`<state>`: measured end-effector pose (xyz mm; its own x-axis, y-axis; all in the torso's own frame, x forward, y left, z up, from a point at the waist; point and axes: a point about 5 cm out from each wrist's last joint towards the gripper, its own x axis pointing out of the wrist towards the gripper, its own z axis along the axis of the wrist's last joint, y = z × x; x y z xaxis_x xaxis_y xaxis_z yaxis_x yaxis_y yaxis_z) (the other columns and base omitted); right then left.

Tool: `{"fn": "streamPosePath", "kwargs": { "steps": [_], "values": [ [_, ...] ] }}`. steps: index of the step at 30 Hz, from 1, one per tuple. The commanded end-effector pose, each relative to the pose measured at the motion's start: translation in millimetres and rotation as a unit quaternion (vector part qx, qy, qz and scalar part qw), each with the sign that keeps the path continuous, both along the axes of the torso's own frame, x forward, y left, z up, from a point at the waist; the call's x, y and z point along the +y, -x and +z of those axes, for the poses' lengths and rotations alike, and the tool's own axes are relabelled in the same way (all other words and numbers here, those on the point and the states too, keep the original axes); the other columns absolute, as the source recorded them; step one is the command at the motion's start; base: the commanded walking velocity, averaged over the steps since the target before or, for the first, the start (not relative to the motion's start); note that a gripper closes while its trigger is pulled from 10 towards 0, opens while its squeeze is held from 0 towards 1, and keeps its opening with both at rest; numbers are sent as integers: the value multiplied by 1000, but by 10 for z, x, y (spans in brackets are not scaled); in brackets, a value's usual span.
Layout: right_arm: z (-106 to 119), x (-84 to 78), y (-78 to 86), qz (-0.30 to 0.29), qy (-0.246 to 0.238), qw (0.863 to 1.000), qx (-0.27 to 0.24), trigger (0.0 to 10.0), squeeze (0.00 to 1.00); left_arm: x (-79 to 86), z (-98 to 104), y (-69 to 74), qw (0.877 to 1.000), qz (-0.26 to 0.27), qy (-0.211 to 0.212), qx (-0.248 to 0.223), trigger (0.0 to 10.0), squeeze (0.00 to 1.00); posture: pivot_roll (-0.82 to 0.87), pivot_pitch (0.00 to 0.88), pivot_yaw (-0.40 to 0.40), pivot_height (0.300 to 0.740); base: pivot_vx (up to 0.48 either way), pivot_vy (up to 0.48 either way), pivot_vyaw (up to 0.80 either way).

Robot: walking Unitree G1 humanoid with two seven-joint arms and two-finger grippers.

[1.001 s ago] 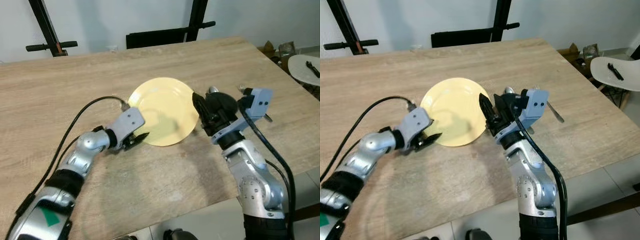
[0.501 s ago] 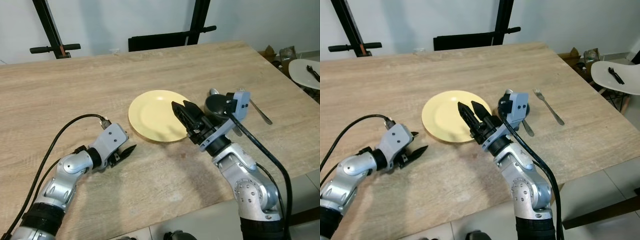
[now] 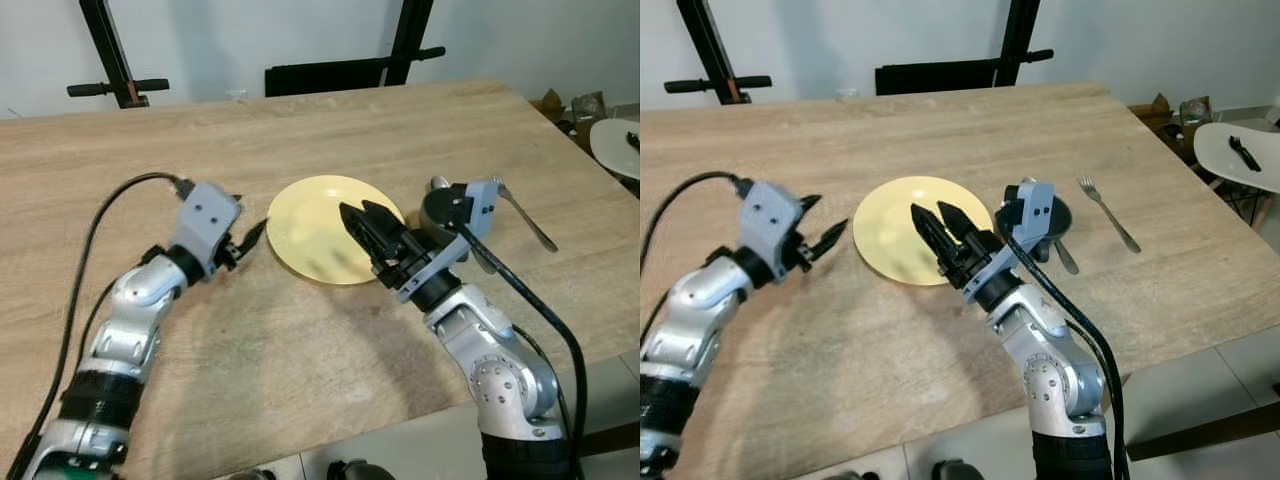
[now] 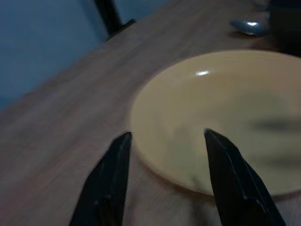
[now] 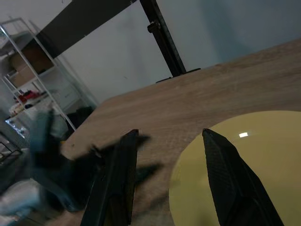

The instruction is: Setting the table

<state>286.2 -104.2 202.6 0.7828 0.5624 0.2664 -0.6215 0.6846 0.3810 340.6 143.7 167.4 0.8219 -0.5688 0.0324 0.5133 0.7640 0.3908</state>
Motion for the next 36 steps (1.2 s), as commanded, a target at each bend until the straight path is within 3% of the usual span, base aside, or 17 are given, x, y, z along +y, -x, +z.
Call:
{"fn": "streamPosePath", "kwargs": {
  "steps": [1,3,7,12,14,15,16,17,21,24,32,36],
  "values": [
    [-3,29,-14,11,3,1000,0,10000,0,-121,-77,-47,1000,-20,-18,12,10000,0,-90,93,9,740,0,0,0],
    [-13,39,-28,13,4,1000,1,10000,0,-164,-84,-74,999,-23,-22,13,10000,0,-95,97,10,740,0,0,0],
    [-75,129,-147,33,18,999,9,10000,0,-424,-42,-212,998,-42,-36,8,10000,0,-113,108,27,740,0,0,0],
    [-59,189,-221,57,30,998,4,10000,0,-546,33,-278,998,-53,-40,2,10000,0,-116,113,32,740,0,0,0],
    [-105,245,-282,68,86,994,4,10000,0,-602,24,-308,996,-70,-55,13,10000,0,-110,117,33,740,0,0,0],
    [-105,245,-282,68,86,994,4,10000,0,-602,24,-308,996,-70,-55,13,10000,0,-110,117,33,740,0,0,0],
    [-192,276,-335,67,141,988,21,10000,0,-610,-61,-313,993,-79,-83,37,10000,0,-108,116,29,740,0,0,0],
    [-192,276,-335,67,141,988,21,10000,0,-610,-61,-313,993,-79,-83,37,10000,0,-108,116,29,740,0,0,0],
    [-362,310,-384,82,167,979,83,10000,0,-544,-310,-281,982,-101,-109,113,10000,0,-107,117,27,740,0,0,0],
    [-371,334,-367,99,164,978,85,10000,0,-487,-410,-240,976,-112,-128,138,10000,0,-107,117,27,740,0,0,0],
    [-348,325,-394,105,167,978,74,10000,0,-282,-534,-177,968,-115,-153,160,10000,0,-85,117,24,740,0,0,0],
    [-305,222,-393,95,166,979,66,10000,0,-119,-586,-92,967,-119,-155,166,10000,0,-78,117,22,740,0,0,0]
  ]
}}
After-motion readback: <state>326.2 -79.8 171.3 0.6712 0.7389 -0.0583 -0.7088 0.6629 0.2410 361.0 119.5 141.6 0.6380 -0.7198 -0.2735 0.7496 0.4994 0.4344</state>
